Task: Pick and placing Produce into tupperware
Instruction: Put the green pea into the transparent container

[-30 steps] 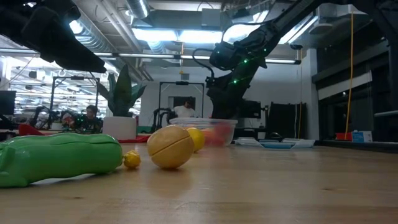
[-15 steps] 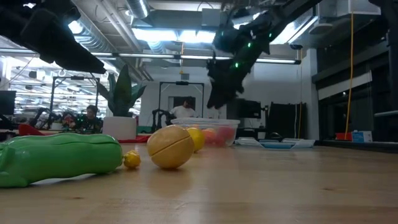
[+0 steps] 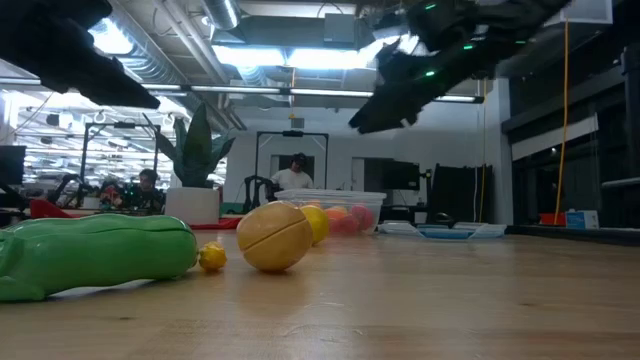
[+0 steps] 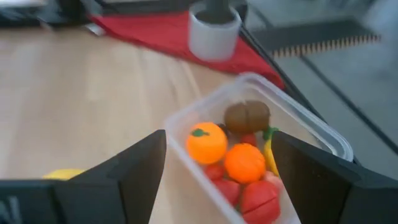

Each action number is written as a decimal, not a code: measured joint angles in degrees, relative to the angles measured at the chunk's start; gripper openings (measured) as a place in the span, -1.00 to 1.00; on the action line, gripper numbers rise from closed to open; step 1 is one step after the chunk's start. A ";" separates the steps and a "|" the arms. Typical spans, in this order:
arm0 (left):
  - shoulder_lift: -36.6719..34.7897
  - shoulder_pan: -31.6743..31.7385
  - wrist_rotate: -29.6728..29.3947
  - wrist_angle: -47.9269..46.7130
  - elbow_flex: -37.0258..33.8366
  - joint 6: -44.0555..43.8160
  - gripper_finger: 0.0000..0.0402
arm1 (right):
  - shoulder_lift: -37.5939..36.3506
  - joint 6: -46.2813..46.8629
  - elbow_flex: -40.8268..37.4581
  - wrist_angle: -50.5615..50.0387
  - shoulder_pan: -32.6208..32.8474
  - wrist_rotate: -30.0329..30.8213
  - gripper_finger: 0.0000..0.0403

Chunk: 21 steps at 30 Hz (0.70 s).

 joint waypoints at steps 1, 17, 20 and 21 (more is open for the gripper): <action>0.00 -0.71 -0.02 0.46 0.02 0.28 0.36 | -1.94 -0.04 -2.64 2.79 0.77 0.01 0.45; 0.07 -4.67 12.81 3.35 0.02 -7.58 0.36 | -14.77 0.14 -24.29 23.77 12.38 -0.03 0.45; 0.07 -4.67 12.94 3.37 0.02 -7.63 0.36 | -14.77 1.85 -24.79 23.71 12.35 -0.03 0.45; 0.07 -4.67 12.94 3.37 0.02 -7.80 0.36 | -14.77 2.01 -24.81 23.59 12.35 -0.03 0.45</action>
